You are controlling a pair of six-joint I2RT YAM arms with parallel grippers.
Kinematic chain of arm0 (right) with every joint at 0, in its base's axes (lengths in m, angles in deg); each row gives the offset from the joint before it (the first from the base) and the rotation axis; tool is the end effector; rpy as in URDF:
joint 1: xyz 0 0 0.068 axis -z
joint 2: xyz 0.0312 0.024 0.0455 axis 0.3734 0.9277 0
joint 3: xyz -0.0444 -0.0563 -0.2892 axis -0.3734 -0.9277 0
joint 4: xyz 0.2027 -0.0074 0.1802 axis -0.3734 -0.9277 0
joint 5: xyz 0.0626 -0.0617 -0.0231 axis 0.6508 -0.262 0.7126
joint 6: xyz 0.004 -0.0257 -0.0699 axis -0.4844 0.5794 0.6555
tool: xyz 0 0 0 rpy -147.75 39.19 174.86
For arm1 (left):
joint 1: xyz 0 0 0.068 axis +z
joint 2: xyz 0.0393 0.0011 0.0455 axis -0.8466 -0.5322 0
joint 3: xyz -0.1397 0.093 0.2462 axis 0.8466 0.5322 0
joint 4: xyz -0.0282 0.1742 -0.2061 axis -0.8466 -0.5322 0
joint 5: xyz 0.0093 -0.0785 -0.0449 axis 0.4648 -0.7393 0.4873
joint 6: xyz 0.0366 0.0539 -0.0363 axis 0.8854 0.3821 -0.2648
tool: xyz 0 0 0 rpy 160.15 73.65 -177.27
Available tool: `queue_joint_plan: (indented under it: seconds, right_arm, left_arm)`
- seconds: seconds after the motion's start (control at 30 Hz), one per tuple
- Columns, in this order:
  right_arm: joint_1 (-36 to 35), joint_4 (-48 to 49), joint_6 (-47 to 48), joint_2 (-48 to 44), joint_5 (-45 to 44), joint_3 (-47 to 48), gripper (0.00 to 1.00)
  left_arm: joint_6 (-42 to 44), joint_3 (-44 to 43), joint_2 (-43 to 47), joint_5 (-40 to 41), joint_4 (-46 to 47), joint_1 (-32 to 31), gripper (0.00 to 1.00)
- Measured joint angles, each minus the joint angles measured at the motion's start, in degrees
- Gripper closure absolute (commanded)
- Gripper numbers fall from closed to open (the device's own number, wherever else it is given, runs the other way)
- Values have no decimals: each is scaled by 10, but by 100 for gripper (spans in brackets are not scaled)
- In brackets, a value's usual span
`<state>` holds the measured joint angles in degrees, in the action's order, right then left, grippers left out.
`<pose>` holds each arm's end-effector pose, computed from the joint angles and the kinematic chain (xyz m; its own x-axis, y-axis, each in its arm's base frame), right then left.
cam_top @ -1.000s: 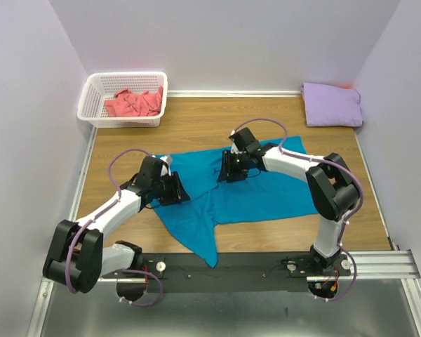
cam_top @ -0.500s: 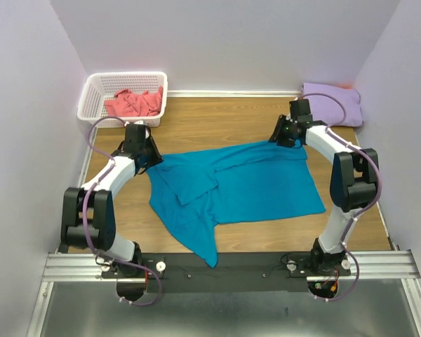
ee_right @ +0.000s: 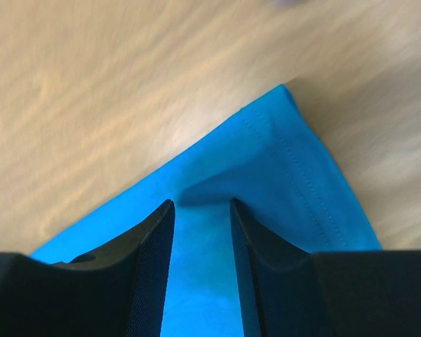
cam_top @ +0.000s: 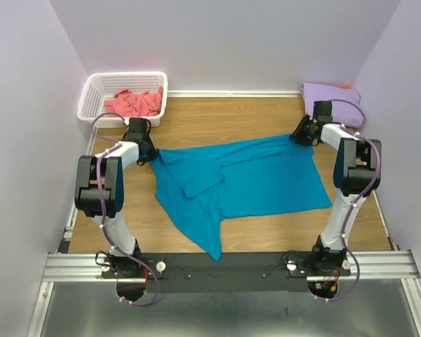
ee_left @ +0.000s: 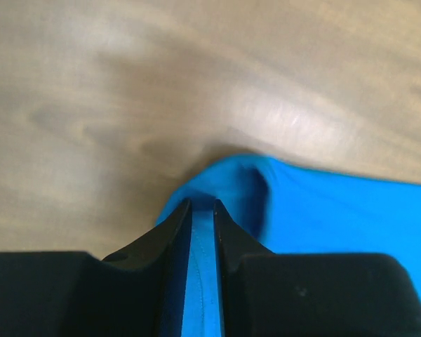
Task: Fold and stack the t-shirts
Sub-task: Fold the tshirt
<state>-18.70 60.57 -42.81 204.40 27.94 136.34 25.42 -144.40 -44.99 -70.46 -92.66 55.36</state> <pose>0.4797 -0.0193 0.1515 -0.6983 0.5205 -0.4914 0.3639 0.8493 0.3824 0.3955 -0.0151 0.1586 -0.7223 -0.4466 -0.5280 -0.3656 0.8947 -0.2567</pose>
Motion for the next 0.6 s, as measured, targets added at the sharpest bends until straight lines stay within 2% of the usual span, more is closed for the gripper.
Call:
queue_joint_plan:
  seconds: [0.23, 0.37, 0.5, 0.6]
  right_arm:
    - [43, 20, -5, 31, 14, 38, 53]
    - [43, 19, 13, 27, 14, 35, 53]
    - [35, 5, 37, -11, -1, 5, 53]
    - [26, -3, 44, -68, -8, -26, 53]
  left_arm:
    - [-1, -82, -63, -6, 0, -3, 70]
    - [-5, -85, -56, -10, -2, -3, 58]
    - [-9, -53, -8, -12, -9, -3, 52]
    - [-12, -15, 74, -12, -14, -10, 51]
